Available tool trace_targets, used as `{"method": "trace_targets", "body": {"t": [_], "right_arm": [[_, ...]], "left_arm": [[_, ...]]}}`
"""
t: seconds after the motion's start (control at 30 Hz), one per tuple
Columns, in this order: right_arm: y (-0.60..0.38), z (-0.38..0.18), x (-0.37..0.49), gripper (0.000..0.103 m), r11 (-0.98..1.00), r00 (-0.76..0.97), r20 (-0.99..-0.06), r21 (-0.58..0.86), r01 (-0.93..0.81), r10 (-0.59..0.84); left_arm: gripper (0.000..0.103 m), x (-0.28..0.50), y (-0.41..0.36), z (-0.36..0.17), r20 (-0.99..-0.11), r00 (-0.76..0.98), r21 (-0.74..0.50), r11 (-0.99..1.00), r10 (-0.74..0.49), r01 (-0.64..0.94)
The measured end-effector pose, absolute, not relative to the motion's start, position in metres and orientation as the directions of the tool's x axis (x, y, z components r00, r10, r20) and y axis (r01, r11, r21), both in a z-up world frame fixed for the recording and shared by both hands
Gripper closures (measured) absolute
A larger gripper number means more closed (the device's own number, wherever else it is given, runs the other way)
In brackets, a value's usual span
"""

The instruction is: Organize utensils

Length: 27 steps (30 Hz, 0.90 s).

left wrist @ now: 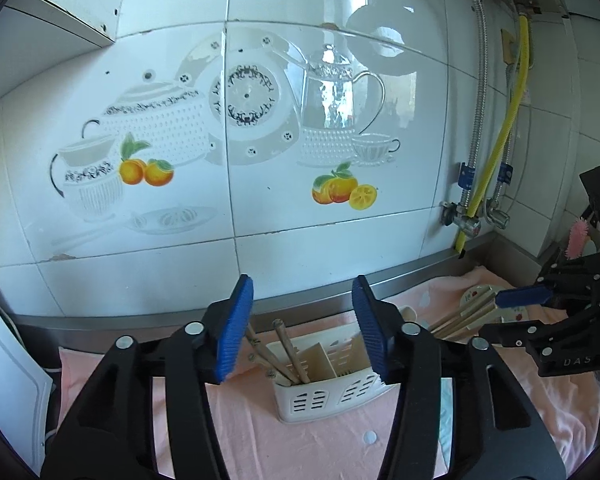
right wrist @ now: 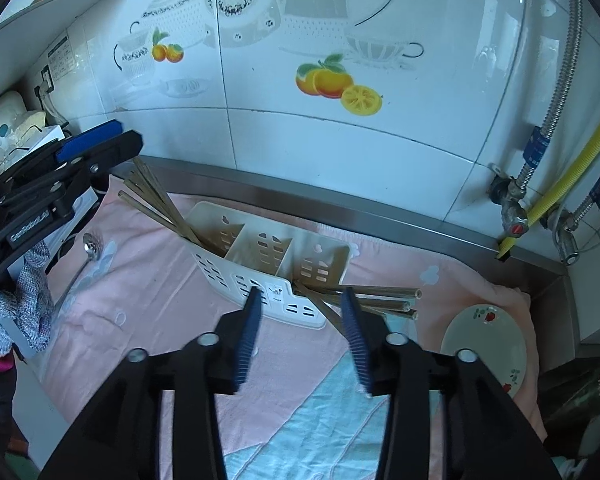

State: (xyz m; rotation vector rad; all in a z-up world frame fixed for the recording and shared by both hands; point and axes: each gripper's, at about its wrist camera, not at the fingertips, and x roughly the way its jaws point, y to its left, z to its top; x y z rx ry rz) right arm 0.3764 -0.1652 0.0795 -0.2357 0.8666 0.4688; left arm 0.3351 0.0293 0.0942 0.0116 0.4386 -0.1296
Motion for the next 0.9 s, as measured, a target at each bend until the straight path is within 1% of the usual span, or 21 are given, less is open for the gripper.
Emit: {"method": "trace_targets", "body": {"t": [0.03,0.13,0.2,0.27,0.37,0.4,0.5,0.57,0.8,0.9], "right_arm": [[-0.166,0.080,0.375,0.056,0.875,0.558,-0.774,-0.012,-0.484,0.298],[-0.170,0.084,0.370,0.051,0.881,0.571,-0.767,-0.016,-0.473,0.293],[-0.173,0.088,0.366,0.050,0.883,0.578,-0.762,-0.015,-0.469,0.294],[-0.174,0.090,0.362,0.046,0.885,0.585,-0.757,-0.020,-0.465,0.290],[-0.177,0.092,0.356,0.044,0.887,0.590,-0.754,-0.021,-0.461,0.289],[-0.178,0.093,0.354,0.043,0.888,0.593,-0.753,-0.023,-0.459,0.287],[-0.180,0.095,0.348,0.036,0.891,0.601,-0.746,-0.022,-0.454,0.288],[-0.182,0.096,0.343,0.036,0.892,0.604,-0.742,-0.019,-0.452,0.290],[-0.185,0.098,0.328,0.026,0.894,0.617,-0.728,-0.012,-0.448,0.300],[-0.186,0.098,0.320,0.024,0.895,0.623,-0.720,-0.004,-0.446,0.307]], "left_arm": [[0.049,0.333,0.030,0.095,-0.423,0.898,-0.015,0.992,-0.121,0.126],[0.038,0.325,0.033,0.097,-0.419,0.902,-0.007,0.993,-0.108,0.116],[0.036,0.320,0.034,0.097,-0.416,0.904,-0.001,0.994,-0.100,0.110],[0.029,0.316,0.036,0.098,-0.414,0.905,0.001,0.994,-0.095,0.105],[0.023,0.308,0.038,0.099,-0.408,0.908,-0.001,0.995,-0.092,0.100],[0.022,0.306,0.038,0.099,-0.406,0.909,-0.001,0.995,-0.090,0.098],[0.018,0.297,0.041,0.099,-0.401,0.912,-0.002,0.996,-0.084,0.091],[0.016,0.293,0.042,0.099,-0.403,0.912,-0.003,0.996,-0.081,0.087],[0.009,0.276,0.045,0.097,-0.404,0.912,-0.004,0.997,-0.067,0.071],[0.007,0.268,0.046,0.095,-0.401,0.913,-0.005,0.997,-0.068,0.073]]}}
